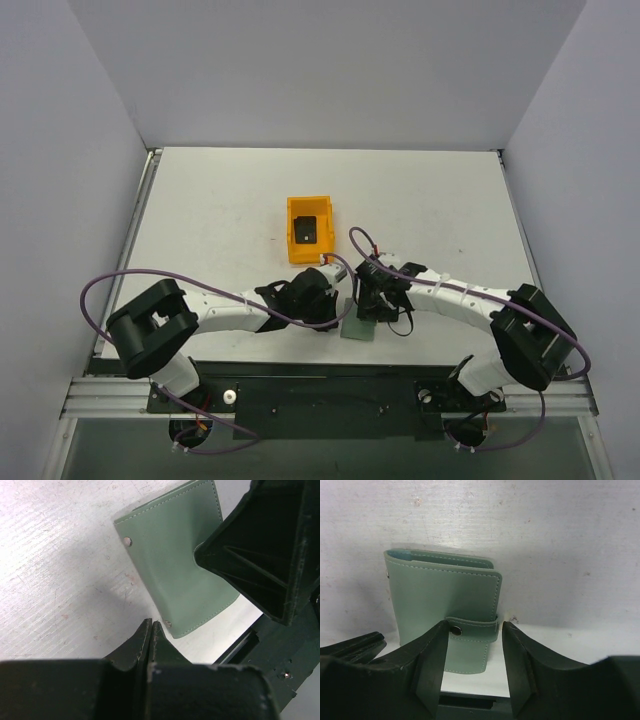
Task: Put the credit cards into the card holder
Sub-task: Pick up the card holder from the center of the board.
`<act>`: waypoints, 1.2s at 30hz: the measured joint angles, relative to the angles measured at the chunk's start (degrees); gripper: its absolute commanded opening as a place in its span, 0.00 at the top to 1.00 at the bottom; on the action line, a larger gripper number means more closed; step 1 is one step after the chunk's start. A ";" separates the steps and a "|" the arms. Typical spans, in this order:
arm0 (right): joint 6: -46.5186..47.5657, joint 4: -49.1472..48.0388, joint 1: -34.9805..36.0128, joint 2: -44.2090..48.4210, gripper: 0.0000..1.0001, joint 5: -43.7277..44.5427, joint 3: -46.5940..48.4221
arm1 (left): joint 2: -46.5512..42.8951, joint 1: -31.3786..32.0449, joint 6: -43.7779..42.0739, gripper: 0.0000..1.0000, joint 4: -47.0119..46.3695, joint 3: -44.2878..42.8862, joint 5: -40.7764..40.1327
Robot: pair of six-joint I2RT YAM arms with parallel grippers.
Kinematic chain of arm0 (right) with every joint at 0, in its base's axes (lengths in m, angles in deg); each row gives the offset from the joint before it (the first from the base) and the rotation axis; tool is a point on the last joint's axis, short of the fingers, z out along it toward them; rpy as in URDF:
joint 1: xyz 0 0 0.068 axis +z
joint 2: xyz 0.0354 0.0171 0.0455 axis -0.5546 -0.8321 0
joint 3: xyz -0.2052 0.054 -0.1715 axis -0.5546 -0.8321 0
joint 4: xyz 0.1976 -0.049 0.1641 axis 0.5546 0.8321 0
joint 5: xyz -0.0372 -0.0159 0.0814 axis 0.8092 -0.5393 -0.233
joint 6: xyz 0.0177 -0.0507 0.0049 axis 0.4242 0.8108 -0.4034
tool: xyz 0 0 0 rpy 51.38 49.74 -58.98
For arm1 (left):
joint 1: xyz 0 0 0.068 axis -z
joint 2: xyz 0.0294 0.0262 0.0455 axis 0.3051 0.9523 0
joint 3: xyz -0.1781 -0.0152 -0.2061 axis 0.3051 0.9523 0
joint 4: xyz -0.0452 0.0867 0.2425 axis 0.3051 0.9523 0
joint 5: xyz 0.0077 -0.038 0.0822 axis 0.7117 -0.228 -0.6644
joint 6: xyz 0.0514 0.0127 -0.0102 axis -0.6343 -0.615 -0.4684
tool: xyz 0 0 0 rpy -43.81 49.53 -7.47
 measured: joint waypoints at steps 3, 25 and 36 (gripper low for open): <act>0.00 -0.90 0.00 -0.57 0.58 -0.50 0.00 | 0.02 0.00 0.00 1.00 0.00 0.00 0.00; 0.48 -1.64 0.63 -3.52 0.86 -1.27 2.84 | 0.70 -0.07 0.07 1.00 0.02 0.00 0.07; 0.48 -1.42 0.63 -2.93 1.00 -0.31 2.43 | 0.70 -0.81 -0.13 1.00 0.04 -0.02 0.81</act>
